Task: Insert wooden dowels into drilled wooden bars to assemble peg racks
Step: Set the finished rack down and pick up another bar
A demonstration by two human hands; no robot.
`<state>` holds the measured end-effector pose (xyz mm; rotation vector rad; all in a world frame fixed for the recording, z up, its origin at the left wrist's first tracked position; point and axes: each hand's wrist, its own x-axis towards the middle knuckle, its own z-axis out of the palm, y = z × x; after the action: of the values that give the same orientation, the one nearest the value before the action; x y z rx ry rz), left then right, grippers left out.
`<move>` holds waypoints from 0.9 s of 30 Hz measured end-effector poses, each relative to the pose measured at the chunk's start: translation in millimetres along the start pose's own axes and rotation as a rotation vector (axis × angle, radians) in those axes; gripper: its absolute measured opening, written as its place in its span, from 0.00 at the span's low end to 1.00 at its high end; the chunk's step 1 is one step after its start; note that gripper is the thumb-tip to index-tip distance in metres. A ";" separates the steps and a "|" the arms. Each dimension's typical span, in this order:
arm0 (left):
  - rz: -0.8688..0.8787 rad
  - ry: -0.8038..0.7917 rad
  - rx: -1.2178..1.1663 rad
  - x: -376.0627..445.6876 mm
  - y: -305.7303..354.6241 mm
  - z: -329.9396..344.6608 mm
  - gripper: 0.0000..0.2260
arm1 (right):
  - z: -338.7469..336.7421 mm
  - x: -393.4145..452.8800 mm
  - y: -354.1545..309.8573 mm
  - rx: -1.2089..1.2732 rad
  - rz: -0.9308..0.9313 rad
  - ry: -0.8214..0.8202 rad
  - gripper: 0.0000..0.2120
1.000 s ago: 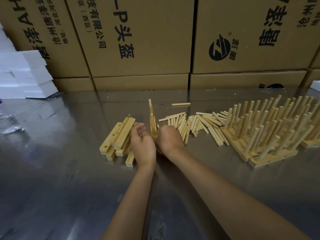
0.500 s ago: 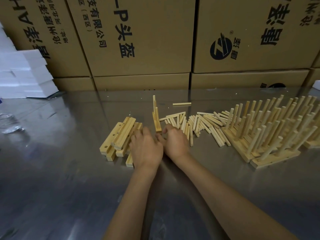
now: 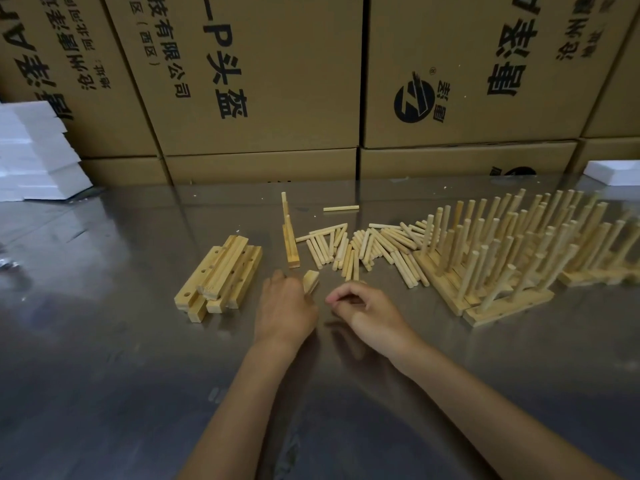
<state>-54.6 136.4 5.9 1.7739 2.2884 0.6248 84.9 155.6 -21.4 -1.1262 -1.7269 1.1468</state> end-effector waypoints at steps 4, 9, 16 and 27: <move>0.033 0.018 -0.193 -3.6 7.9 5.0 0.16 | -16.9 -18.7 11.2 -0.151 -0.137 0.144 0.10; 0.023 0.069 -0.379 -2.6 8.8 5.6 0.20 | -50.8 -17.3 14.6 -0.786 -0.291 0.328 0.15; -0.004 0.086 -0.556 -0.2 11.7 10.1 0.16 | -55.5 -15.7 17.7 -0.921 -0.140 0.203 0.14; -0.360 -0.165 -1.136 2.5 18.4 5.5 0.10 | -52.5 -20.7 11.8 -0.859 -0.167 0.295 0.09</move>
<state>-36.9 143.6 9.3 0.8018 1.4984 1.2712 142.4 152.8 -19.0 -1.5004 -2.0626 0.0757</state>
